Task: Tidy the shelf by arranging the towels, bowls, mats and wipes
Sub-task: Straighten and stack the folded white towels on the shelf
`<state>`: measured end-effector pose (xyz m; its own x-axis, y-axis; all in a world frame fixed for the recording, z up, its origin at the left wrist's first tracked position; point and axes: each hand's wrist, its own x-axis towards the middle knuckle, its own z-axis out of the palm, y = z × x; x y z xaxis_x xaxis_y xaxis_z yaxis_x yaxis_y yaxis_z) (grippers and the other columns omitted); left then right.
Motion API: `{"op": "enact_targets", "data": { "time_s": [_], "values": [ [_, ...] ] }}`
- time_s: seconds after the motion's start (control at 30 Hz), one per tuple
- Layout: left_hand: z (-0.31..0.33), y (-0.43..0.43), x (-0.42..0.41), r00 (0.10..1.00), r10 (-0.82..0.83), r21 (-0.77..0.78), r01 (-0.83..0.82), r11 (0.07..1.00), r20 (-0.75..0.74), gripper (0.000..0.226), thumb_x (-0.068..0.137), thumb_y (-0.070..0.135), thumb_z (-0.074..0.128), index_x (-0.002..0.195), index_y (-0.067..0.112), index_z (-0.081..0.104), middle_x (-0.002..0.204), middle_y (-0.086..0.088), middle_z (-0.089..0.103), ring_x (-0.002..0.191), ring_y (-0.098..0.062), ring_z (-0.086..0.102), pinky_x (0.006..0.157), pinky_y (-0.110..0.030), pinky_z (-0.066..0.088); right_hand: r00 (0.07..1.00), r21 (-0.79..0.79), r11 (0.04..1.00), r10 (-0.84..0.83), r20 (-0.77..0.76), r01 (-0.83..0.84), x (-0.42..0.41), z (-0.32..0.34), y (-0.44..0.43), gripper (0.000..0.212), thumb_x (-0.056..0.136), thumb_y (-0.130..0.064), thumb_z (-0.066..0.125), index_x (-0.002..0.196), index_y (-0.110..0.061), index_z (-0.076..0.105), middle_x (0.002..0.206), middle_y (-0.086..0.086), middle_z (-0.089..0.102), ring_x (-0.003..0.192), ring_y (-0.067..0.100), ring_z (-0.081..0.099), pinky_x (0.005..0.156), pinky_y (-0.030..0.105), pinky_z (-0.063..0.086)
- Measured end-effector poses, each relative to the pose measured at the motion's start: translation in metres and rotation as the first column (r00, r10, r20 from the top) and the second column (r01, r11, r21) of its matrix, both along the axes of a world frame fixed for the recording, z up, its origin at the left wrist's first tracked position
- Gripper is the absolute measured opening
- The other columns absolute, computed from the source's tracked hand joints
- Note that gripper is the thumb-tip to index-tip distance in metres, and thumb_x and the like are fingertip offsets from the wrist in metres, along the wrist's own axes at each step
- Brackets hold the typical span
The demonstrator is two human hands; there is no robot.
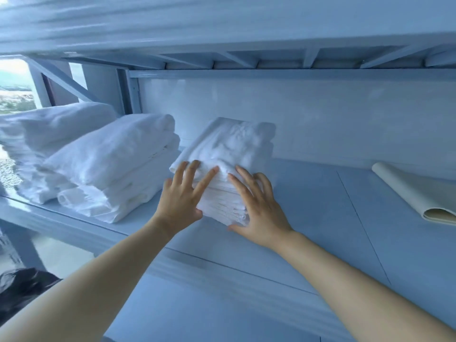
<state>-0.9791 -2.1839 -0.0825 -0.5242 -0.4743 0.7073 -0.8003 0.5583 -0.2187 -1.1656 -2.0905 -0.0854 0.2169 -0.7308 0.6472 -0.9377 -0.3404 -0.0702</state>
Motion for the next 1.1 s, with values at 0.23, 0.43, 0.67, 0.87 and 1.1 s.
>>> {"op": "enact_targets", "data": {
  "time_s": [0.23, 0.43, 0.67, 0.87, 1.1],
  "values": [
    [0.007, 0.022, 0.009, 0.996, 0.078, 0.042, -0.08, 0.996, 0.049, 0.14, 0.041, 0.054, 0.086, 0.147, 0.03, -0.003, 0.149, -0.012, 0.025, 0.139, -0.036, 0.023, 0.102, -0.068, 0.02, 0.993, 0.031, 0.996, 0.079, 0.086, -0.082, 0.009, 0.002, 0.011, 0.116, 0.062, -0.035, 0.083, 0.146, -0.035, 0.003, 0.153, -0.018, -0.005, 0.14, 0.015, 0.007, 0.092, 0.032, 0.046],
    [0.015, 0.032, -0.019, 0.992, -0.024, 0.002, 0.023, 1.0, 0.125, 0.142, 0.044, 0.049, 0.085, 0.145, 0.029, -0.013, 0.157, -0.01, 0.004, 0.143, -0.034, 0.003, 0.109, -0.06, 0.014, 0.996, 0.14, 0.989, 0.026, 0.079, -0.037, -0.019, 0.014, 0.015, 0.125, 0.056, -0.047, 0.084, 0.14, -0.041, -0.009, 0.147, -0.03, -0.016, 0.133, -0.015, -0.008, 0.104, 0.021, 0.028],
    [0.02, 0.019, -0.033, 0.974, -0.039, -0.036, 0.048, 0.998, 0.222, 0.131, 0.027, 0.033, 0.085, 0.141, 0.022, 0.02, 0.138, -0.019, 0.04, 0.129, -0.039, 0.037, 0.104, -0.062, 0.028, 1.0, 0.191, 0.981, 0.023, 0.002, -0.023, -0.067, 0.016, -0.006, 0.126, 0.054, -0.055, 0.082, 0.142, -0.045, -0.007, 0.154, -0.02, -0.011, 0.143, 0.005, 0.002, 0.109, 0.031, 0.03],
    [0.019, 0.016, -0.035, 0.978, -0.006, -0.051, 0.017, 0.999, 0.208, 0.132, 0.023, 0.031, 0.088, 0.139, 0.019, 0.026, 0.134, -0.019, 0.043, 0.123, -0.039, 0.041, 0.103, -0.063, 0.03, 0.995, 0.112, 0.989, 0.096, 0.03, -0.099, -0.072, 0.006, -0.031, 0.115, 0.067, -0.028, 0.08, 0.137, -0.05, -0.008, 0.156, -0.011, -0.006, 0.143, 0.014, 0.009, 0.107, 0.036, 0.035],
    [0.014, 0.016, -0.031, 0.993, -0.016, -0.091, 0.028, 0.995, 0.12, 0.114, 0.03, 0.013, 0.08, 0.134, 0.02, 0.033, 0.126, -0.016, 0.05, 0.113, -0.036, 0.048, 0.096, -0.055, 0.04, 0.979, 0.086, 0.977, 0.187, 0.083, -0.194, -0.07, 0.002, -0.043, 0.109, 0.069, -0.021, 0.078, 0.139, -0.05, -0.001, 0.156, -0.014, -0.005, 0.142, 0.012, 0.014, 0.092, 0.029, 0.042]
  ]
}}
